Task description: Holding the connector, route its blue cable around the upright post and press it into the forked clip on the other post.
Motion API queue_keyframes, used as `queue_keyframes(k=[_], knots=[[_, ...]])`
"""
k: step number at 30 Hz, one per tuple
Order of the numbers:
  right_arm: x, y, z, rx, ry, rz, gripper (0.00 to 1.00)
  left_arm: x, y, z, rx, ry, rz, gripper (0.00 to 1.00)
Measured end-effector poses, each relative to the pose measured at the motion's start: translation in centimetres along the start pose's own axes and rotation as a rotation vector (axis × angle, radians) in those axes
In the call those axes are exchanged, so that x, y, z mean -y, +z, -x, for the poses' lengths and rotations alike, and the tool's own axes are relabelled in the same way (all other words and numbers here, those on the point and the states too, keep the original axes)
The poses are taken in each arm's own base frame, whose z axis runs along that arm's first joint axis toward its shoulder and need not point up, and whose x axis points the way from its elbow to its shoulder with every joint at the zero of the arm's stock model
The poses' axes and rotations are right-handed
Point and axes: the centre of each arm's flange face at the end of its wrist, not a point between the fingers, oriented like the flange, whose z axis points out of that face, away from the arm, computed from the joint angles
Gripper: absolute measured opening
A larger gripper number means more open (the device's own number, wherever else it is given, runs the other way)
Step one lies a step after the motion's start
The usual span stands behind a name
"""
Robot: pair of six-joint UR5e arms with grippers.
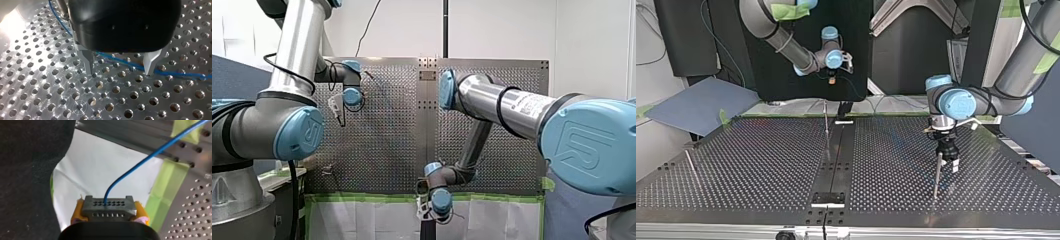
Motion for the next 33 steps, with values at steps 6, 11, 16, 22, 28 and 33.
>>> queue_keyframes(k=[6, 11, 16, 22, 28, 33], knots=[[-1.4, 0.5, 0.9, -0.01, 0.018, 0.016, 0.38, 0.0, 0.0, 0.0, 0.0, 0.0, 0.0, 1.0], [-2.0, 1.1, 0.6, -0.042, 0.037, 0.019, 0.38, 0.0, 0.0, 0.0, 0.0, 0.0, -0.001, 1.0], [-2.4, 1.5, -0.5, -0.088, 0.057, 0.016, 0.38, 0.0, 0.0, 0.0, 0.0, 0.0, -0.001, 1.0], [-3.2, 0.8, -2.3, -0.137, 0.082, 0.023, 0.38, 0.0, 0.0, 0.0, 0.001, 0.0, 0.001, 1.0], [-4.3, -0.3, -4.1, -0.184, 0.109, 0.048, 0.38, 0.0, 0.0, 0.0, 0.002, 0.0, 0.004, 1.0], [-5.1, -1.2, -4.2, -0.208, 0.139, 0.071, 0.38, 0.0, 0.0, 0.0, 0.002, -0.003, 0.004, 1.0]])
